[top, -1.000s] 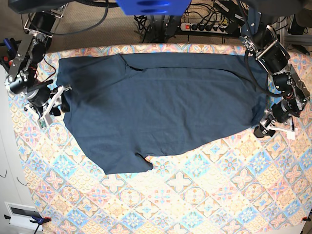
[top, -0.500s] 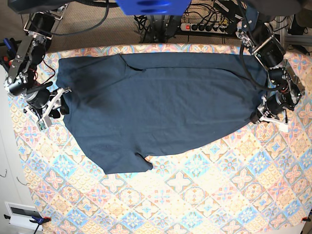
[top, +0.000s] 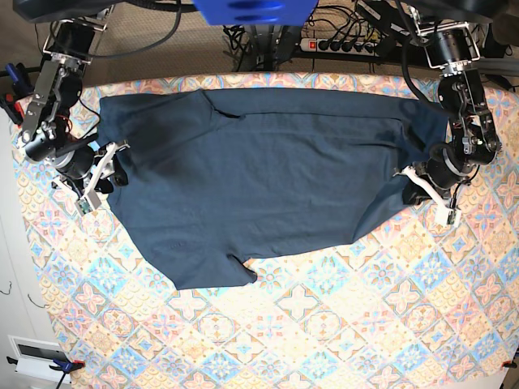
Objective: Layout the t-shirt on the table in an organized manner, then fold the t-shirt properly
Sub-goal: 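Pull the shirt side with the left gripper to smooth the body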
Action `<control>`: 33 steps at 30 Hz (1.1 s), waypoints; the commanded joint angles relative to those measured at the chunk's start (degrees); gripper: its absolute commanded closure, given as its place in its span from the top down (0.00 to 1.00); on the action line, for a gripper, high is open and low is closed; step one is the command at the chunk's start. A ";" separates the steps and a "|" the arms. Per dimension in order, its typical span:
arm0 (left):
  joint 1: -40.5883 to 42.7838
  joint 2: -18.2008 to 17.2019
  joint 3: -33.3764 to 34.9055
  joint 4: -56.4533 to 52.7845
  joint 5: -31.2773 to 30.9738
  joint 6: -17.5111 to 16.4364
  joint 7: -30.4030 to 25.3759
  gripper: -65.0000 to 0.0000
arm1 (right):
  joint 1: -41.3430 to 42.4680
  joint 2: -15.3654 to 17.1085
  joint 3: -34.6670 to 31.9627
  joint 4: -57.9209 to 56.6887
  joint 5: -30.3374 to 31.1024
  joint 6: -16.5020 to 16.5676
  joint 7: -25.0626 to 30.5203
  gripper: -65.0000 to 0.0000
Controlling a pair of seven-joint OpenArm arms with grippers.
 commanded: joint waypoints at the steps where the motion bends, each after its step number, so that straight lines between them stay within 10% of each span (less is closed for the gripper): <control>1: -0.47 -0.93 -0.91 -0.98 0.74 0.20 -0.98 0.00 | 0.91 1.13 0.31 0.88 1.08 0.17 1.32 0.32; 7: -0.56 -0.75 -10.23 -7.75 2.15 0.20 -0.98 0.00 | 0.91 1.13 0.31 0.88 1.08 0.17 1.32 0.32; 21: -4.69 -2.16 -19.29 -17.60 -5.76 0.20 2.80 0.74 | 0.91 1.13 0.22 1.14 1.08 0.17 1.14 0.32; 33: -16.82 -2.69 -27.37 -41.77 -7.70 0.20 2.62 0.76 | 0.91 1.13 0.22 1.14 1.08 0.17 1.14 0.32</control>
